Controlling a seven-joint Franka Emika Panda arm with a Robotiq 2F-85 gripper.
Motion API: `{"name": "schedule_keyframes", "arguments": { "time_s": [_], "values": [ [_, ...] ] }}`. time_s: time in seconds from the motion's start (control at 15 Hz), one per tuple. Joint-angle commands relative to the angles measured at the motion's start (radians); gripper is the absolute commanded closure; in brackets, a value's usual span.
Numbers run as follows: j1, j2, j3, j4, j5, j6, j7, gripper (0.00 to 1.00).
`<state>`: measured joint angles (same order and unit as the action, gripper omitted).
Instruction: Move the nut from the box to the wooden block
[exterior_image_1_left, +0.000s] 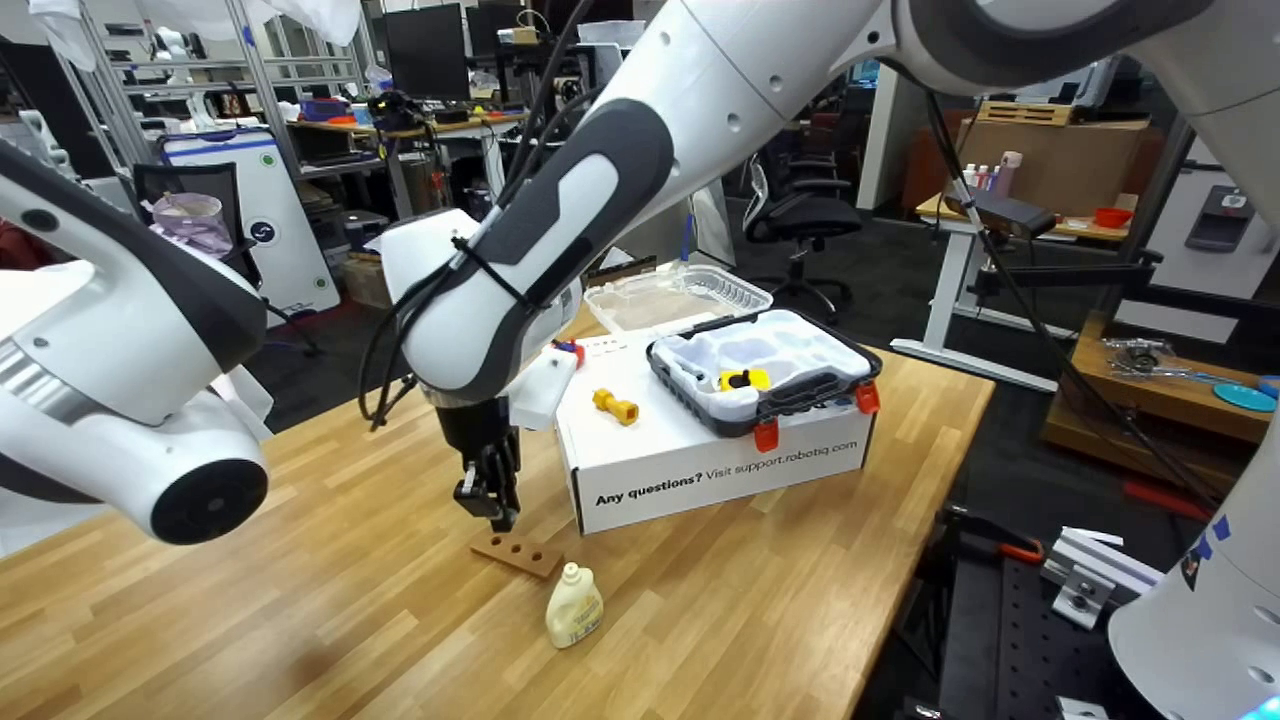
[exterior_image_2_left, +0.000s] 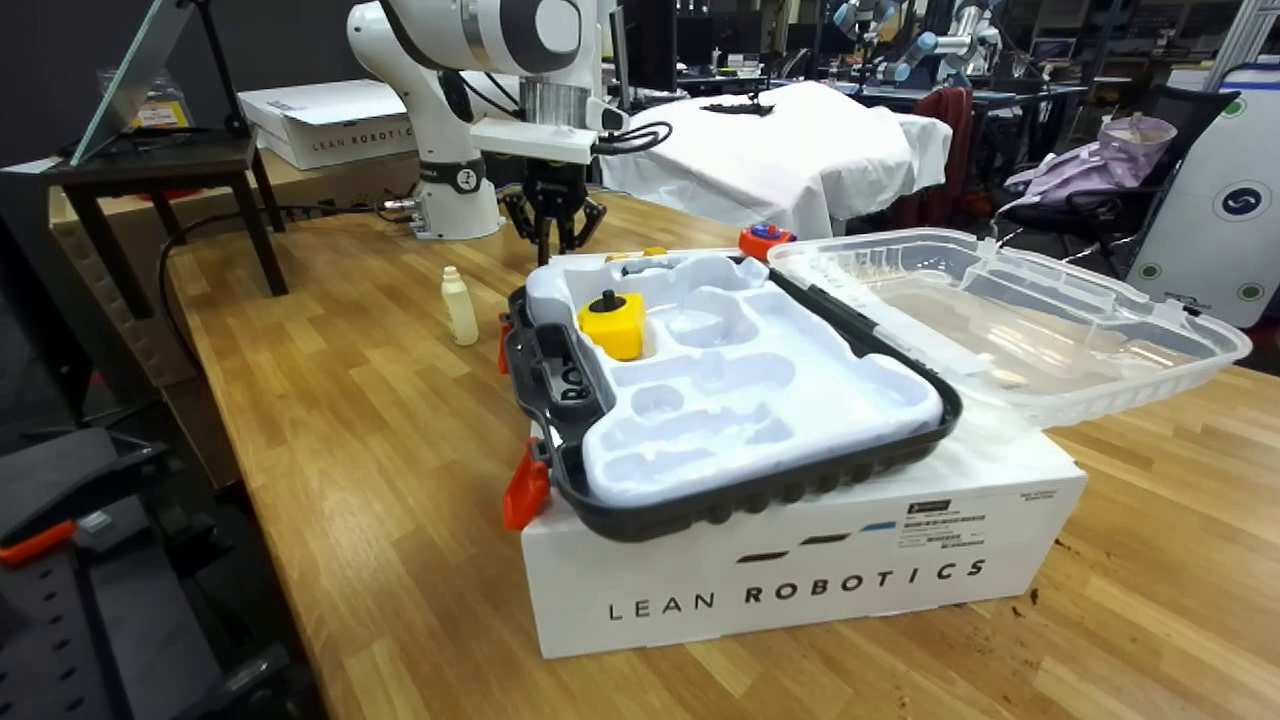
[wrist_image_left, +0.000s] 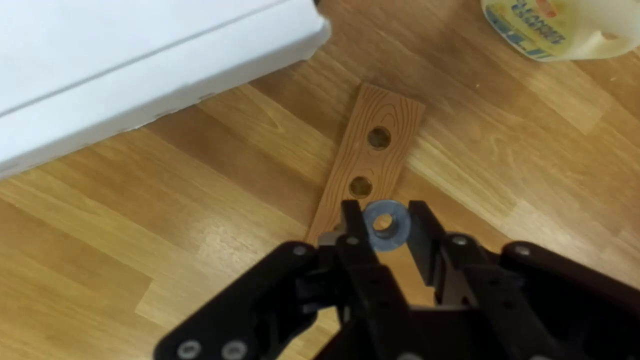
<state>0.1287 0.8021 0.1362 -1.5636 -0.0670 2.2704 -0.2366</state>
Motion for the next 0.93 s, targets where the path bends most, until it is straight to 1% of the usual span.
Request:
{"name": "schedule_keyframes", "arguments": {
  "time_s": [0.0,0.27,0.53,0.87],
  "values": [
    [0.028,0.087,-0.021,0.092,-0.044,-0.045,0.008,0.93],
    [0.043,0.158,-0.023,0.178,-0.067,-0.064,0.005,0.93],
    [0.047,0.18,-0.026,0.243,-0.072,-0.094,0.001,0.93],
    [0.046,0.203,-0.03,0.274,-0.071,-0.108,-0.004,0.93]
  ]
}}
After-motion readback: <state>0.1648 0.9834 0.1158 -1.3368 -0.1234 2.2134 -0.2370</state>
